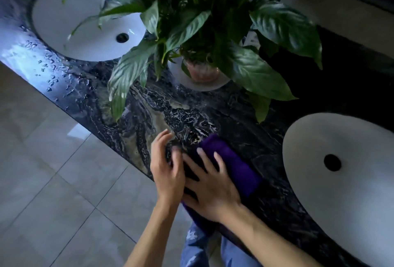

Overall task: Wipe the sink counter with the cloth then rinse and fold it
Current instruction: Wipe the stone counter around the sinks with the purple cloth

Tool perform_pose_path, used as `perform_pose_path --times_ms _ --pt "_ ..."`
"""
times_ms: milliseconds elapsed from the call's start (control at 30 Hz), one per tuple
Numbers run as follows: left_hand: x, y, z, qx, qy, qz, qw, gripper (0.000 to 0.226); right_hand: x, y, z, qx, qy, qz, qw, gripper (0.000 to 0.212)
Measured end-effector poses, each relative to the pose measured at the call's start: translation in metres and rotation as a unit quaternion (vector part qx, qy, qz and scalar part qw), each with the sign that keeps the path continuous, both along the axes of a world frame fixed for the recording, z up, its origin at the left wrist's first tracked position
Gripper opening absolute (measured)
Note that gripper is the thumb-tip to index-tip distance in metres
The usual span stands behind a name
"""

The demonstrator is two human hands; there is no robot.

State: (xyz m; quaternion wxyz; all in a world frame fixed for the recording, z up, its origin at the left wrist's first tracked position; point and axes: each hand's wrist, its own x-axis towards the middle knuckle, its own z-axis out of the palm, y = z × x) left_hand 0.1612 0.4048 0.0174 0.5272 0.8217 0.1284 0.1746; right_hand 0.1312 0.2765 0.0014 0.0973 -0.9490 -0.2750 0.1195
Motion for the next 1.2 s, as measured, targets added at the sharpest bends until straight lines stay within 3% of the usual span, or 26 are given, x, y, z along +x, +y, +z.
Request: perform_pose_path --times_ms 100,233,367,433,567,667,833,933,1000,1067,1133,1200 --pt "-0.001 -0.005 0.0 0.041 0.012 -0.014 0.999 0.032 0.069 -0.01 -0.009 0.004 -0.025 -0.02 0.999 0.055" --pt "0.005 -0.037 -0.019 0.203 0.044 -0.192 0.959 0.039 0.16 -0.098 -0.018 -0.005 -0.041 -0.171 0.984 0.057" --pt "0.01 -0.047 -0.028 0.258 0.062 -0.218 0.939 0.047 0.14 -0.113 -0.01 -0.07 -0.098 -0.244 0.962 0.054" --pt "0.007 -0.046 -0.026 0.223 0.07 -0.207 0.95 0.052 0.092 -0.09 -0.004 -0.063 -0.086 -0.207 0.973 0.057" --pt "0.005 -0.044 -0.023 0.184 0.074 -0.197 0.96 0.056 -0.01 -0.088 -0.001 -0.024 -0.048 -0.007 0.999 0.063" --pt "0.006 -0.044 -0.024 0.203 0.071 -0.207 0.954 0.056 0.013 -0.126 -0.005 -0.048 -0.055 0.055 0.996 0.063" --pt "0.007 -0.047 -0.024 0.21 0.082 -0.211 0.951 0.057 0.114 -0.144 -0.008 -0.098 -0.076 -0.193 0.973 0.057" --pt "0.006 -0.049 -0.025 0.21 0.068 -0.198 0.955 0.056 0.131 -0.102 -0.004 -0.097 -0.083 -0.235 0.964 0.06" --pt "0.005 -0.049 -0.025 0.215 0.062 -0.186 0.957 0.057 0.119 -0.072 -0.003 -0.067 -0.056 -0.185 0.979 0.062" --pt "0.005 -0.05 -0.024 0.238 0.05 -0.177 0.954 0.059 0.096 -0.044 -0.009 -0.043 -0.058 -0.062 0.995 0.064" --pt "0.003 -0.049 -0.025 0.259 0.028 -0.175 0.949 0.06 0.087 -0.032 -0.01 -0.032 -0.057 0.048 0.997 0.064" --pt "0.002 -0.049 -0.025 0.281 0.035 -0.173 0.943 0.061 0.112 -0.036 -0.031 -0.021 -0.05 0.093 0.994 0.061"
